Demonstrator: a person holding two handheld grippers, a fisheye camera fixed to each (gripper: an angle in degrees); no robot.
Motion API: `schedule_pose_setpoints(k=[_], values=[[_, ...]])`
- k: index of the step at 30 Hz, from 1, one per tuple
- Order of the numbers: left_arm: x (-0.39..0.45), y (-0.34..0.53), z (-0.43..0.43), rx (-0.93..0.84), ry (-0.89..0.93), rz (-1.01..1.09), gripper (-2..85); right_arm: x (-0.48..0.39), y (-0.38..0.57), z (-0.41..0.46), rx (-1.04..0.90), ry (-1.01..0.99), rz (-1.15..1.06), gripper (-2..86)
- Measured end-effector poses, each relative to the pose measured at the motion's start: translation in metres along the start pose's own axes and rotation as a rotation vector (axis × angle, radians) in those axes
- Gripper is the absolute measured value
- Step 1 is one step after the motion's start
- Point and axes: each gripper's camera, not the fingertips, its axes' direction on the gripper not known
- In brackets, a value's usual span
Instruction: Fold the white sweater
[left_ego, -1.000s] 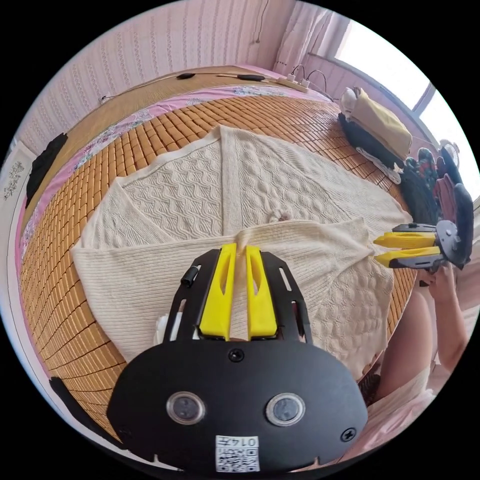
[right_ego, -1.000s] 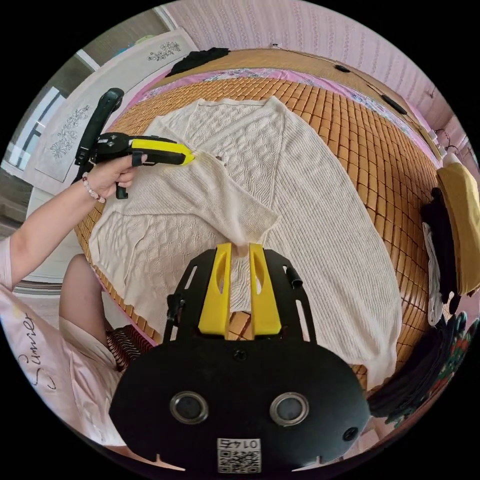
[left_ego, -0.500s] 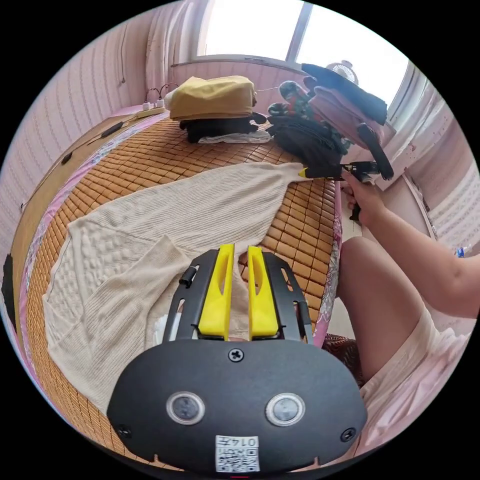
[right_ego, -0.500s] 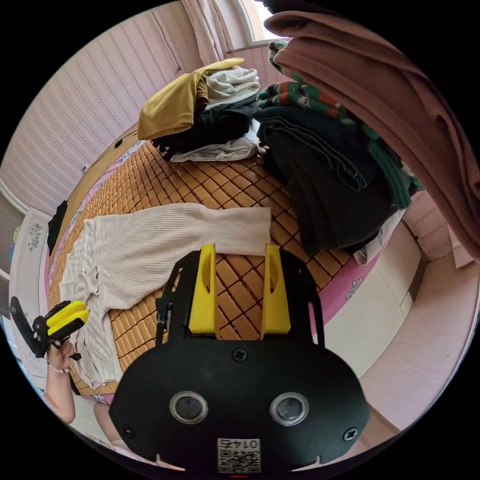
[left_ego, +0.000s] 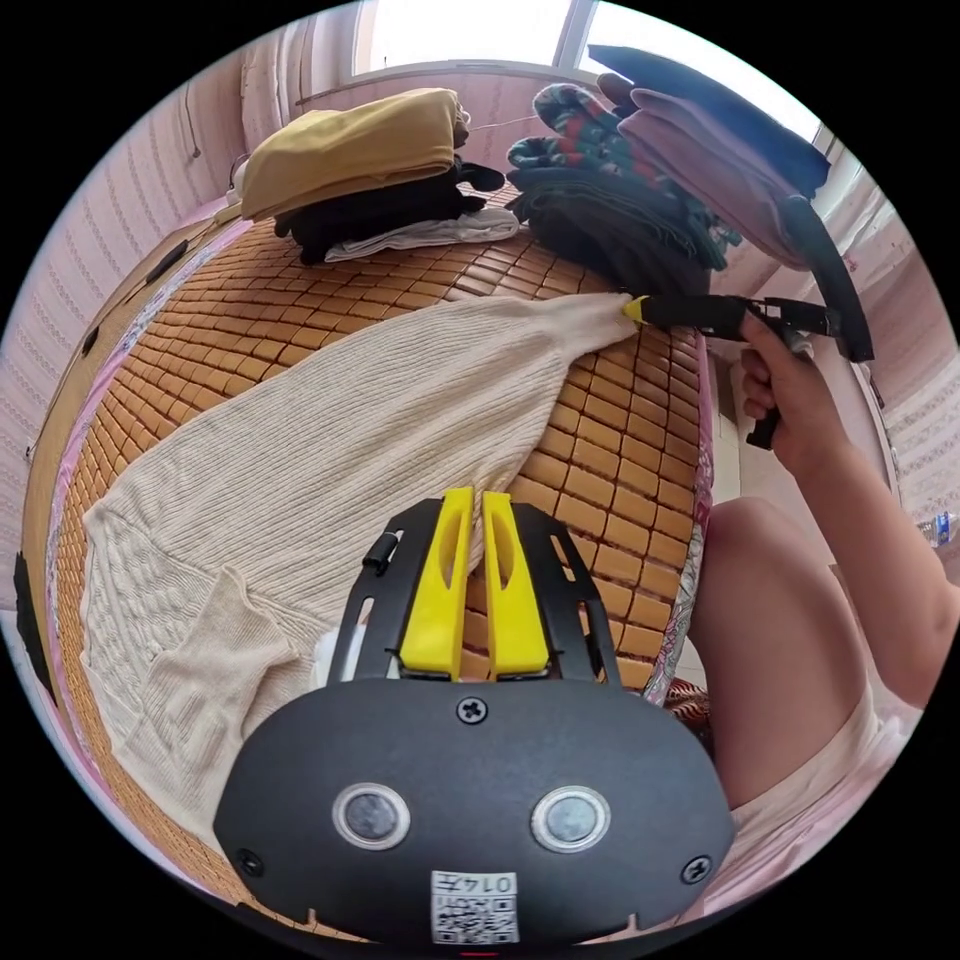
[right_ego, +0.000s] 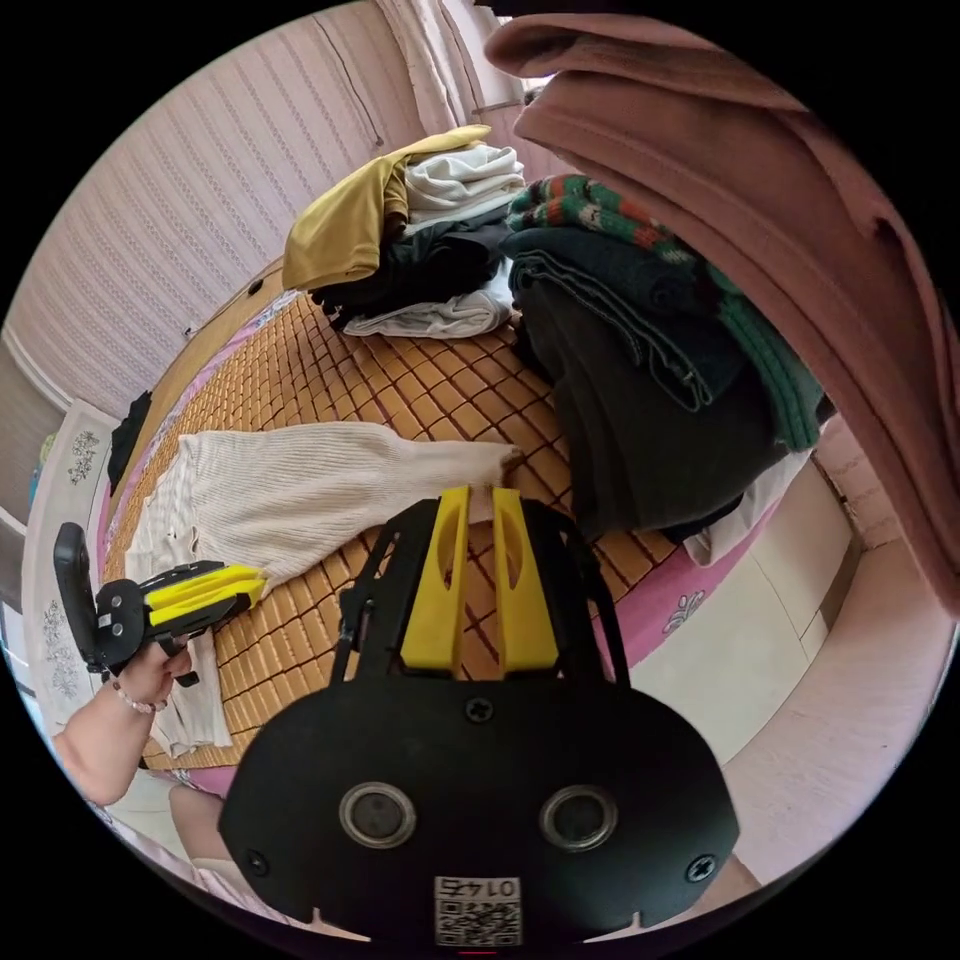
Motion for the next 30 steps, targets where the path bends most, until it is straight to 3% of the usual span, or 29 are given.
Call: schedule_pose_setpoints(k=[3, 6, 11, 14, 19, 23, 27, 30], values=[[0.002, 0.008, 0.003, 0.01, -0.02, 0.009, -0.7, -0.006, 0.005, 0.012, -0.039, 0.011, -0.026, 7.4], [-0.001, 0.017, 0.006, 0.016, -0.007, -0.015, -0.9, -0.017, 0.012, 0.01, -0.024, 0.069, -0.07, 1.5], [-0.014, 0.041, 0.01, 0.047, 0.043, -0.093, -1.0, -0.025, 0.016, -0.006, 0.006, -0.078, -0.084, 0.3], [-0.025, 0.064, -0.003, 0.149, 0.079, -0.156, -0.9, -0.052, 0.01, -0.054, 0.149, -0.241, -0.15, 0.4], [-0.053, 0.121, -0.054, 0.41, 0.066, -0.308, -0.3, -0.203, -0.006, -0.144, 0.342, -0.602, -0.533, 0.7], [-0.091, 0.213, -0.115, 0.581, 0.036, -0.45, 3.4, -0.342, 0.016, -0.177, 0.326, -0.897, -0.813, 1.1], [-0.121, 0.336, -0.149, 0.588, -0.09, -0.614, 4.2, -0.516, 0.09, -0.127, 0.059, -1.004, -1.05, 2.9], [-0.143, 0.432, -0.146, 0.434, -0.218, -0.774, 3.9, -0.591, 0.156, -0.037, -0.198, -0.829, -1.145, 5.2]])
